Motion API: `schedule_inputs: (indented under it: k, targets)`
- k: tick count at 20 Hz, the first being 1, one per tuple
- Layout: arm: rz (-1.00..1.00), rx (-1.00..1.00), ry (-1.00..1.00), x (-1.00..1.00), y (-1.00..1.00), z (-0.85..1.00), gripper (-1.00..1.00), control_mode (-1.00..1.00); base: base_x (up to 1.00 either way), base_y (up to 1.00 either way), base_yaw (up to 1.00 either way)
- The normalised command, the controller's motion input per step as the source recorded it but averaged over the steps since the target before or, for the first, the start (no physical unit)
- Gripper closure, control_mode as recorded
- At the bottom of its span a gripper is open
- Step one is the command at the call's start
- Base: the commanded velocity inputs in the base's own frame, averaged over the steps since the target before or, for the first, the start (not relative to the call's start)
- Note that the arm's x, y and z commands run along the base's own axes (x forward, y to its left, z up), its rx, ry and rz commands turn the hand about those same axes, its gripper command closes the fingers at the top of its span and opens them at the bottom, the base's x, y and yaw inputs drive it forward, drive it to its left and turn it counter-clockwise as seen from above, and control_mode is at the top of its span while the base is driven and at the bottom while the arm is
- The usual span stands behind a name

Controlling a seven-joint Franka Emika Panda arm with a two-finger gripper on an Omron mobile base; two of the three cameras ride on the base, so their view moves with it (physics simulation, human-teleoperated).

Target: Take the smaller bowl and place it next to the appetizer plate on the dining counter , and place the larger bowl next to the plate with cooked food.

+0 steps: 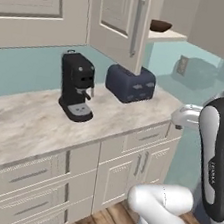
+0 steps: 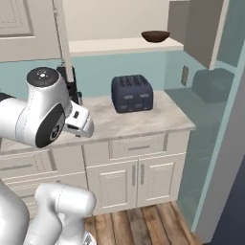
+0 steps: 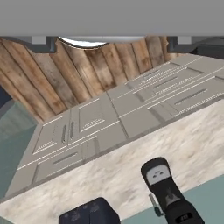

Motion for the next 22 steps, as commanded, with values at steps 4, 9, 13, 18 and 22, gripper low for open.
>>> schedule_inputs:
  k: [4,9,13,18,22]
  targets:
    - [0.0,0.0,0.0,0.0,0.0,0.0,-1.0,1.0,0.18,-0.57,0.2]
    - [0.0,0.0,0.0,0.0,0.0,0.0,-1.0,1.0,0.17,-0.6,0.18]
    - [0.0,0.0,0.0,0.0,0.0,0.0,-1.0,1.0,0.32,-0.39,0.18]
    - [0.0,0.0,0.0,0.0,0.0,0.0,-1.0,1.0,0.38,-0.23,0.17]
    - [0.0,0.0,0.0,0.0,0.0,0.0,-1.0,1.0,0.38,-0.21,0.16]
